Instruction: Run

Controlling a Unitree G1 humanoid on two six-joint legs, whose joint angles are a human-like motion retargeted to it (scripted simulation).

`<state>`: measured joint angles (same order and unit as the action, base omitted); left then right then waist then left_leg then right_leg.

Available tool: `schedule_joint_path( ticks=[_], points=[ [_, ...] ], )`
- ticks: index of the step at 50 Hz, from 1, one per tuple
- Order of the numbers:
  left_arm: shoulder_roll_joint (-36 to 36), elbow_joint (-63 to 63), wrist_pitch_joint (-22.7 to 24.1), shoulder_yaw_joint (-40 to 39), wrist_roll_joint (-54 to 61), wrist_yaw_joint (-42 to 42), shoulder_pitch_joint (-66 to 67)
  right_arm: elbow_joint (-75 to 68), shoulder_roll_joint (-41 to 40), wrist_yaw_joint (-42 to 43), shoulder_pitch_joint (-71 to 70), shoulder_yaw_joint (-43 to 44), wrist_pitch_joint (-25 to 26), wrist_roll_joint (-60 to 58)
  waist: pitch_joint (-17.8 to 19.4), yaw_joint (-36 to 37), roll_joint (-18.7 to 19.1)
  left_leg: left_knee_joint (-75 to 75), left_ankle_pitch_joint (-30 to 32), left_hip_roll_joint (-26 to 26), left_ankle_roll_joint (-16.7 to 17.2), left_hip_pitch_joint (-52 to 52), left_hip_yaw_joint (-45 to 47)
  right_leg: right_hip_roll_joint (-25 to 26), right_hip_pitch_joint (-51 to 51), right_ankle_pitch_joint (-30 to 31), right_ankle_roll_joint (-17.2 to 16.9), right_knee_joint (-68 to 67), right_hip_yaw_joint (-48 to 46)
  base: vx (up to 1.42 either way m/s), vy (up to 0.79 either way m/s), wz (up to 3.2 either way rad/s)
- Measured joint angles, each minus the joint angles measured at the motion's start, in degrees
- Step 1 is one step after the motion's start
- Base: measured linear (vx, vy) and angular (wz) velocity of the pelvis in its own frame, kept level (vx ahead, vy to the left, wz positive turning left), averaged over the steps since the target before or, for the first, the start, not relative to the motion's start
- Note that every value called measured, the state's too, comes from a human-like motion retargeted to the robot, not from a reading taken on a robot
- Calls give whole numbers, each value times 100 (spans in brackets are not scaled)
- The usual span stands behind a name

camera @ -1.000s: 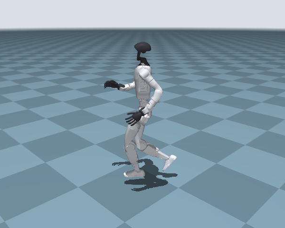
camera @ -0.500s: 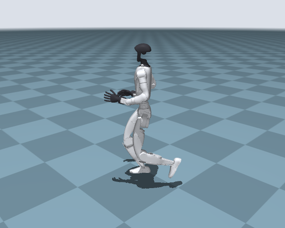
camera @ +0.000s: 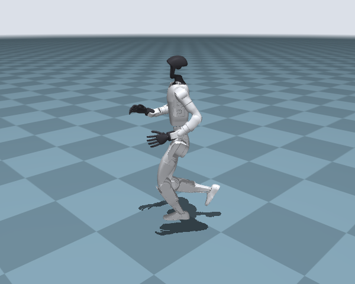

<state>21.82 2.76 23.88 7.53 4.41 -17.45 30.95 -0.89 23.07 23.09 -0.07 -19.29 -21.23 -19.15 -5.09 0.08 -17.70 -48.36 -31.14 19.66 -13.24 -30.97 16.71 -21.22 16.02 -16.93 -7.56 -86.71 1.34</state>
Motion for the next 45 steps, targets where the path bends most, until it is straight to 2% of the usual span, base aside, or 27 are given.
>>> schedule_joint_path(
  ticks=[2,4,7,8,10,13,15,17,20,23,26,29,31,33,35,38,40,41,43,45],
  points=[
    [121,-10,-1,61,-319,-263,-539,-115,-108,56,91,5,82,-183,220,-151,13,-718,-715,-59,-176,121,-88,-135,279,-346,284,-801,45,-3,-3,-9],
    [251,62,-42,136,-648,-578,-1265,-244,-186,81,177,14,92,-288,418,-278,146,-1078,-1230,-271,-176,399,-207,-11,760,-714,592,-1309,98,-5,-2,-41],
    [298,160,-84,293,-903,-1007,-2343,-300,-81,63,414,64,3,-250,575,-434,587,-789,-1482,-555,-157,1166,-338,444,1600,-1142,857,-1292,104,0,10,-55],
    [277,102,-67,318,-908,-1078,-2531,-251,7,44,575,72,-39,-194,555,-536,721,-507,-1372,-581,-101,1487,-374,572,1807,-1256,861,-1060,53,4,8,-27],
    [210,-64,7,354,-865,-1136,-2754,-154,175,7,923,89,-117,-56,454,-761,953,134,-866,-719,266,2126,-427,837,2107,-1385,831,-311,-115,7,-1,-7],
    [113,-309,248,479,-788,-1073,-2816,-126,338,-93,1438,124,-181,137,225,-987,1290,677,448,-1132,1013,2795,-457,1435,2228,-1280,611,1412,-356,8,-10,0],
    [81,-437,409,630,-751,-929,-2773,-160,385,-150,1748,174,-226,268,70,-987,1537,432,1321,-1539,1413,2878,-492,1953,2169,-1034,429,2637,-447,3,-10,-9],
    [90,-540,496,793,-703,-763,-2693,-172,382,-174,1974,249,-249,386,-37,-864,1796,-397,1830,-2040,1595,2673,-553,2449,2054,-736,334,3480,-542,-3,-8,-19],
    [71,-603,489,943,-632,-582,-2484,-151,361,-60,2048,278,-258,437,-26,-635,1974,-2005,1972,-2712,1406,2359,-537,2894,1940,-743,523,3435,-623,-6,-7,-19],
    [59,-454,296,936,-559,-472,-2224,-113,411,153,1721,335,-179,321,163,-298,1971,-3778,1363,-3350,895,1849,-604,3143,1704,-1453,1051,2745,-606,-5,-7,-13],
    [21,-136,-14,758,-551,-477,-1928,-180,497,402,959,389,28,-4,491,87,1839,-5088,385,-3670,315,1055,-764,3223,1379,-2365,1463,2115,-483,-3,-4,-3],
    [4,130,-148,479,-495,-464,-1477,-255,524,564,60,404,177,-203,716,389,1567,-5204,-420,-3409,-92,127,-724,3039,928,-2863,1491,1949,-281,-2,1,25],
    [51,128,-110,267,-351,-345,-1027,-161,465,604,-322,388,179,-67,694,515,1305,-4467,-574,-2984,-118,-352,-533,2757,525,-2683,1260,2161,-158,3,7,39],
    [112,54,-26,98,-196,-183,-530,39,384,572,-405,359,98,155,553,643,1045,-3229,-461,-2538,65,-581,-269,2437,108,-2073,861,2496,-80,6,8,42],
    [132,15,65,-34,-74,-13,-97,225,306,464,-314,278,-21,365,335,700,773,-1645,-31,-1997,417,-588,-7,2019,-180,-1089,334,2738,-78,7,8,57],
    [83,-4,90,-115,17,75,293,368,262,162,-115,116,-184,515,1,517,370,839,1111,-935,920,-224,188,1226,-158,276,-268,2378,-78,2,8,62],
    [15,-36,88,-91,13,1,377,420,249,6,-20,45,-251,467,-87,369,224,1646,1490,-452,955,89,180,798,-101,600,-356,1825,-79,-2,6,28],
    [7,-74,102,-66,-33,-48,348,415,231,-27,60,15,-262,404,-87,290,178,1442,1364,-337,843,118,177,593,-75,555,-300,1433,-97,0,0,0],
    [20,-167,127,-26,-180,-201,196,387,186,-69,215,-12,-246,251,-44,130,104,868,817,-141,492,231,129,182,30,268,-120,551,-111,0,0,0],
    [92,-253,133,11,-439,-434,-169,307,119,-61,368,7,-158,56,116,-49,74,49,-128,-10,-3,402,26,-163,262,-259,154,-410,-65,-3,3,-21]
  ],
)
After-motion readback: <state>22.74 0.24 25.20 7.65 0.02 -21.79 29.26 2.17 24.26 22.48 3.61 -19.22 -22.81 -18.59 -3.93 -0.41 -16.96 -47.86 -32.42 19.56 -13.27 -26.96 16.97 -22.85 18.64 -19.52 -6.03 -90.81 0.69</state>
